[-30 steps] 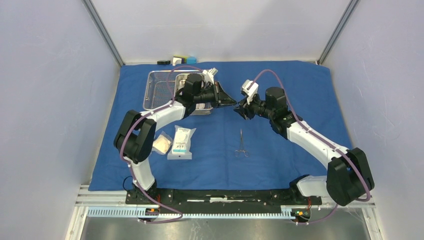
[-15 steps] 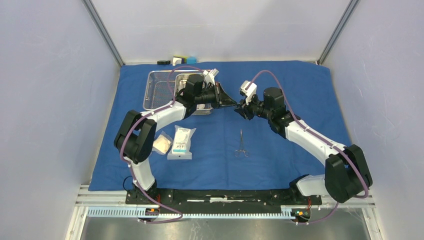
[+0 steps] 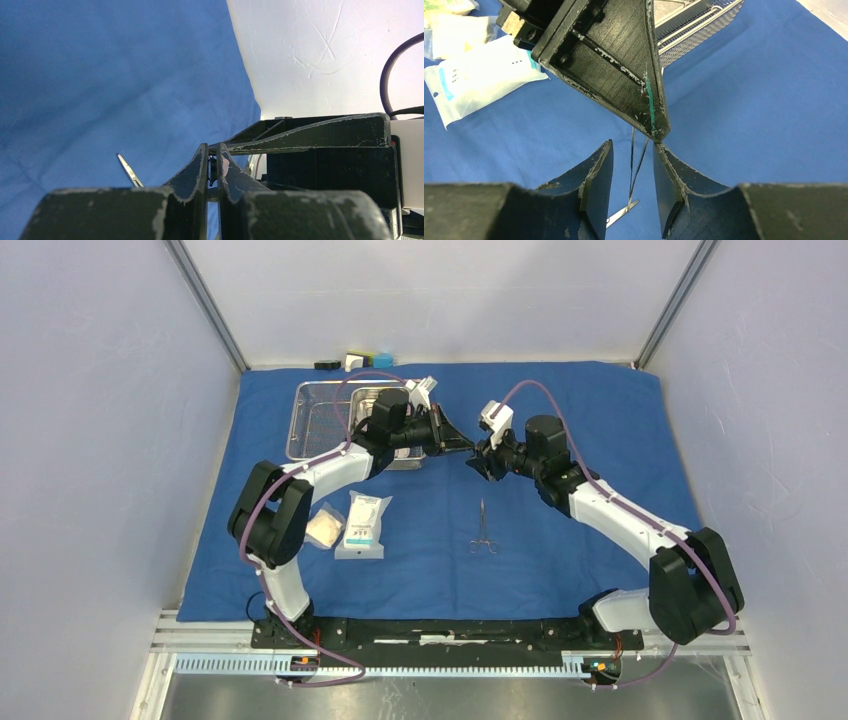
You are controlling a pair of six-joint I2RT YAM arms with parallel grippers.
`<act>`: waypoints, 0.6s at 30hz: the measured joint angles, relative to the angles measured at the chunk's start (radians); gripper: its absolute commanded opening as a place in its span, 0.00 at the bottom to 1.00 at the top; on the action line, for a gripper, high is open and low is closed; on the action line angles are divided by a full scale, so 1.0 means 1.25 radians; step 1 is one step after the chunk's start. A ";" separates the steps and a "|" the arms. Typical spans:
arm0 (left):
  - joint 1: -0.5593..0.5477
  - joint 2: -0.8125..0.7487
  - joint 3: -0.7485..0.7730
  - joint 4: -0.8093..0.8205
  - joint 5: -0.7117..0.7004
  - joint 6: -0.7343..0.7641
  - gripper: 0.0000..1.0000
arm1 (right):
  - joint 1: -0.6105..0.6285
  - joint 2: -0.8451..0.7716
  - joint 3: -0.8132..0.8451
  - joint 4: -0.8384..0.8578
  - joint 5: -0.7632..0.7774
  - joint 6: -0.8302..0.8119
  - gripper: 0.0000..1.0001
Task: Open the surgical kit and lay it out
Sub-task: Place the medical item in the surgical kit.
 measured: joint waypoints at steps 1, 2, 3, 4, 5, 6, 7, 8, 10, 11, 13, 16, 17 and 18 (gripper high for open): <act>0.000 0.000 0.000 0.001 -0.001 0.000 0.06 | 0.000 -0.001 0.000 0.001 0.002 0.002 0.40; 0.000 0.000 0.000 0.002 -0.002 0.001 0.06 | 0.000 -0.003 -0.001 0.002 0.005 0.003 0.40; 0.000 0.000 0.000 0.003 -0.002 0.002 0.06 | 0.000 -0.005 -0.002 0.003 0.007 0.004 0.40; 0.000 0.000 0.000 0.003 -0.003 0.002 0.06 | 0.000 -0.007 -0.002 0.003 0.010 0.006 0.39; 0.000 0.000 0.000 0.003 -0.003 0.002 0.06 | 0.000 -0.008 -0.002 0.003 0.013 0.007 0.38; 0.000 0.000 0.000 0.003 -0.003 0.003 0.06 | 0.000 -0.009 -0.002 0.003 0.015 0.009 0.38; 0.000 0.000 0.000 0.003 -0.003 0.005 0.06 | 0.000 -0.009 -0.002 0.004 0.019 0.009 0.38; 0.000 -0.001 0.000 0.003 -0.003 0.007 0.06 | 0.000 -0.009 -0.002 0.005 0.021 0.009 0.38; -0.001 -0.001 0.000 0.003 -0.003 0.008 0.06 | 0.000 -0.009 -0.002 0.006 0.027 0.010 0.38; -0.002 -0.001 0.000 0.003 -0.004 0.009 0.06 | 0.000 -0.009 -0.002 0.007 0.028 0.010 0.38; -0.004 -0.001 0.000 0.003 -0.004 0.011 0.06 | 0.000 -0.009 -0.002 0.007 0.033 0.012 0.38; -0.004 -0.002 0.000 0.003 -0.004 0.011 0.06 | 0.000 -0.009 -0.002 0.009 0.031 0.018 0.38; -0.004 -0.002 0.000 0.003 -0.004 0.012 0.06 | 0.000 -0.009 -0.003 0.009 0.030 0.022 0.38; -0.004 -0.004 0.000 0.003 -0.005 0.013 0.06 | 0.000 -0.009 -0.003 0.009 0.029 0.024 0.38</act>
